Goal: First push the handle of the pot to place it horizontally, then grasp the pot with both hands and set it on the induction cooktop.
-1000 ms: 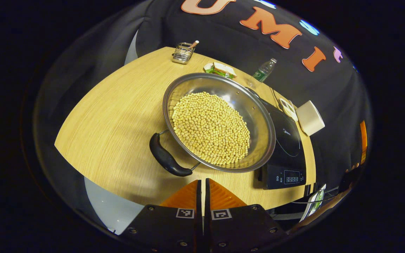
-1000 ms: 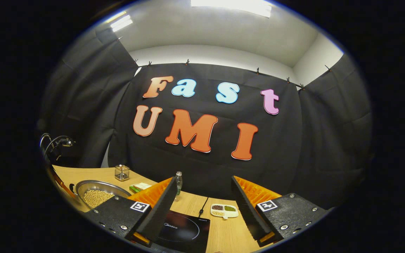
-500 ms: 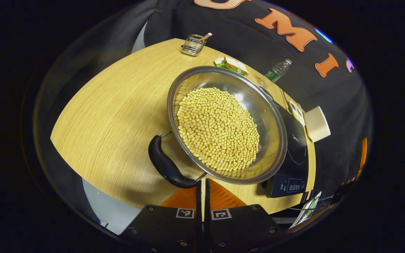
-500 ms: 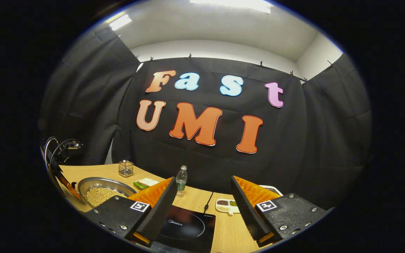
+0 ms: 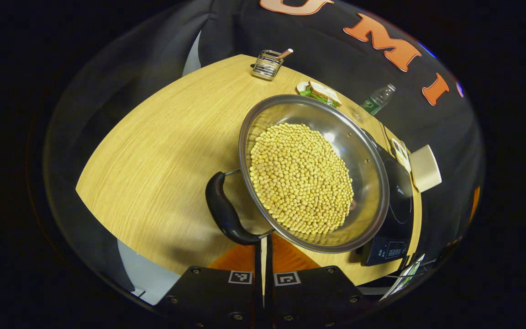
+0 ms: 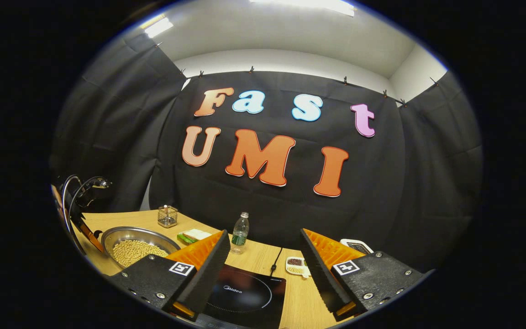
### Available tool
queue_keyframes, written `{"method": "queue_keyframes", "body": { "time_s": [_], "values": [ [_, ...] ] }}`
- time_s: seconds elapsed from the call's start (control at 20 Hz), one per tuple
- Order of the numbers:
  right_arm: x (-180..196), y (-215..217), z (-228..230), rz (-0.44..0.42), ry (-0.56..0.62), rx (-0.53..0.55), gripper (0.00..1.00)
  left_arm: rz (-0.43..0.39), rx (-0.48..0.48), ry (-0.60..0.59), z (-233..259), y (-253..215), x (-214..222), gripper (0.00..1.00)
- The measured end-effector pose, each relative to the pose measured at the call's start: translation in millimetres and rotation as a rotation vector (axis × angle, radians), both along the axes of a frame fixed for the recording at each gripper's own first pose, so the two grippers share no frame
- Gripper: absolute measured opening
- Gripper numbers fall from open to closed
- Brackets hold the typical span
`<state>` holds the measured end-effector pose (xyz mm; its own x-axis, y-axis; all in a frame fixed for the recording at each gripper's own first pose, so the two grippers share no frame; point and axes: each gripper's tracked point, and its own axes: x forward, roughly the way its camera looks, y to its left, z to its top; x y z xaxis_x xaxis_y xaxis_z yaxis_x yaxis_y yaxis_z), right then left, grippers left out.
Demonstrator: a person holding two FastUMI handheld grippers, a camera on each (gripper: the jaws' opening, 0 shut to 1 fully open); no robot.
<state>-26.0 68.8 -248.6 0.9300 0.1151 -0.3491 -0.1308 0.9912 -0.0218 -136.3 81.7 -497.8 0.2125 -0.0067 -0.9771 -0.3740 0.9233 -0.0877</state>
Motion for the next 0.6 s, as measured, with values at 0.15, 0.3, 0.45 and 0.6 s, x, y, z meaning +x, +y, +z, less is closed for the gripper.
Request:
{"method": "queue_keyframes", "body": {
  "time_s": [0.15, 0.3, 0.45, 0.6],
  "values": [
    [3.1, 12.6, -10.1, 0.024, 0.026, 0.009, 0.95, -0.013, 0.041, -0.003, -2.2, 12.9, 7.7, 0.02],
    [5.7, 28.1, -20.5, 0.056, 0.058, 0.018, 0.95, -0.037, 0.091, -0.009, -2.3, 26.0, 14.4, 0.02],
    [8.9, 46.6, -35.0, 0.085, 0.096, 0.044, 0.95, -0.063, 0.137, -0.012, -3.9, 40.6, 22.1, 0.02],
    [10.9, 63.1, -48.8, 0.109, 0.141, 0.077, 0.95, -0.088, 0.173, -0.023, -3.8, 53.7, 27.0, 0.02]
  ]
}}
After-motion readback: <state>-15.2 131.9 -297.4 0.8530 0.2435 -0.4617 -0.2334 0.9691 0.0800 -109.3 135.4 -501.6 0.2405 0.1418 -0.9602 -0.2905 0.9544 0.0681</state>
